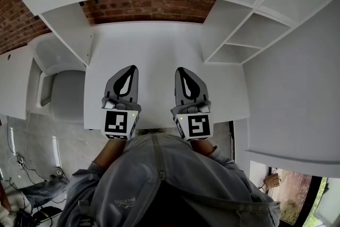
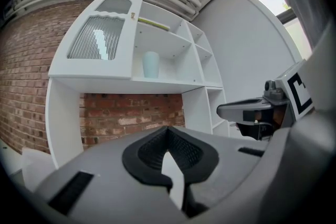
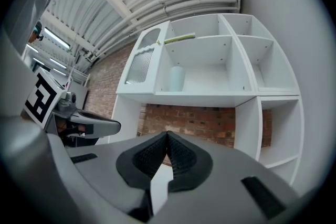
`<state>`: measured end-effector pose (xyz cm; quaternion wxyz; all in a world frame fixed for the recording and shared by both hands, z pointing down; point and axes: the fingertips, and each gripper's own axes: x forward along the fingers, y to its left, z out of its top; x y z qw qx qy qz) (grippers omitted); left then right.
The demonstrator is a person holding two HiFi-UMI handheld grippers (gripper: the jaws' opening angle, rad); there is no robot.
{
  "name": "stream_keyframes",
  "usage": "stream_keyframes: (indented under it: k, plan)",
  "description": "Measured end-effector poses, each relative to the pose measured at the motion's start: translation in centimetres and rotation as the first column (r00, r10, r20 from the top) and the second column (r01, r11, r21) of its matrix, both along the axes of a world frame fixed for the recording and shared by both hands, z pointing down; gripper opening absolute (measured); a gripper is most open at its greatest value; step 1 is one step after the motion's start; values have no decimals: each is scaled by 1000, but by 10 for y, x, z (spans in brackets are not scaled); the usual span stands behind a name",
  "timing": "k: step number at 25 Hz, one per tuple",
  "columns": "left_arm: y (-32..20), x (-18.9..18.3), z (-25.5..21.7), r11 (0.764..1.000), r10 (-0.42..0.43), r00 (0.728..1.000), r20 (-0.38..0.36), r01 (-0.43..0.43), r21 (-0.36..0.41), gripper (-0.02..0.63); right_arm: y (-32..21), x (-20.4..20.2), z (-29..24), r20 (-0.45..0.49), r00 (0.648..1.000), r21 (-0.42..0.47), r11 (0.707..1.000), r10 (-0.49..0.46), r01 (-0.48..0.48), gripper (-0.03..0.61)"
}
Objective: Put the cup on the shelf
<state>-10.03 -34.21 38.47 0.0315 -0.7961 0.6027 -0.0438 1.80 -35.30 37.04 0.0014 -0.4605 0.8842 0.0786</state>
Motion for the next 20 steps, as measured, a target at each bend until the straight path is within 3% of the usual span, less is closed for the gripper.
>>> stream_keyframes:
  k: [20]
  plan:
    - [-1,-1,3,1000,25,1000,-1,-25,-7,6,-3,-6,4,-21,1000,-28,1000,4,-5,26]
